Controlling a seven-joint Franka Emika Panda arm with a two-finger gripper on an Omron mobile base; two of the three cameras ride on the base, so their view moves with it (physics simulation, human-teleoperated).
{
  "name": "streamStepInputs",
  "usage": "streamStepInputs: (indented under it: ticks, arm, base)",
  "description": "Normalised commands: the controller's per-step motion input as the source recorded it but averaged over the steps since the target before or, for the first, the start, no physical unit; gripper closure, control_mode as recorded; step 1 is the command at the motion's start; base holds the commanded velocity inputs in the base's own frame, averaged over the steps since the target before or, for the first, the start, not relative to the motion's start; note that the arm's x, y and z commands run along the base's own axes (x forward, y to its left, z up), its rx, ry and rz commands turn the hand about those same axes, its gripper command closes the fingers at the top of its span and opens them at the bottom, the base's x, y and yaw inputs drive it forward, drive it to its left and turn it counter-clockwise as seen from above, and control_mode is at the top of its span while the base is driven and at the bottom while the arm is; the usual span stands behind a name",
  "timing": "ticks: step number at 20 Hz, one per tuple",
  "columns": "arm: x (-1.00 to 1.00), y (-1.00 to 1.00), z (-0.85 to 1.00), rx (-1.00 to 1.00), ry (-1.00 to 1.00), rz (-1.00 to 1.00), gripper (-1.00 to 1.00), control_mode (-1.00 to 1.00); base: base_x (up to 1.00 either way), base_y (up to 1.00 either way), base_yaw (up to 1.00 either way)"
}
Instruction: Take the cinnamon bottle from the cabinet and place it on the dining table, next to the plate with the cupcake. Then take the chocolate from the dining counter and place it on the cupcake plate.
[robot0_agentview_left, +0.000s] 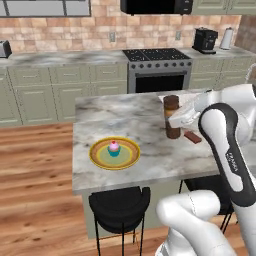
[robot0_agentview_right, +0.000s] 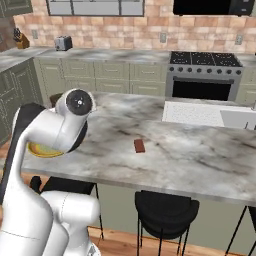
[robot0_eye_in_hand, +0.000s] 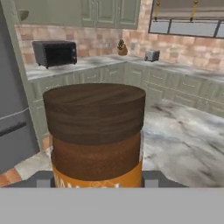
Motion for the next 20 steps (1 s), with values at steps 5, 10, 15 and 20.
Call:
streamStepInputs:
  ticks: [5,10,15,20]
  arm:
    - [0.55,0.19,-0.88,0.00,-0.04,0.40,1.00,-1.00]
    - [0.60,0.01,-0.53,0.00,0.00,0.18,1.00,-1.00]
    - [0.60,0.00,-0.41,0.00,0.00,0.09,1.00,-1.00]
    - [0.49,0.00,-0.32,0.00,-0.01,0.09,1.00,-1.00]
  base:
    - [0.00,0.00,0.00]
    - [0.00,0.00,0.00]
    - [0.00,0.00,0.00]
    - [0.00,0.00,0.00]
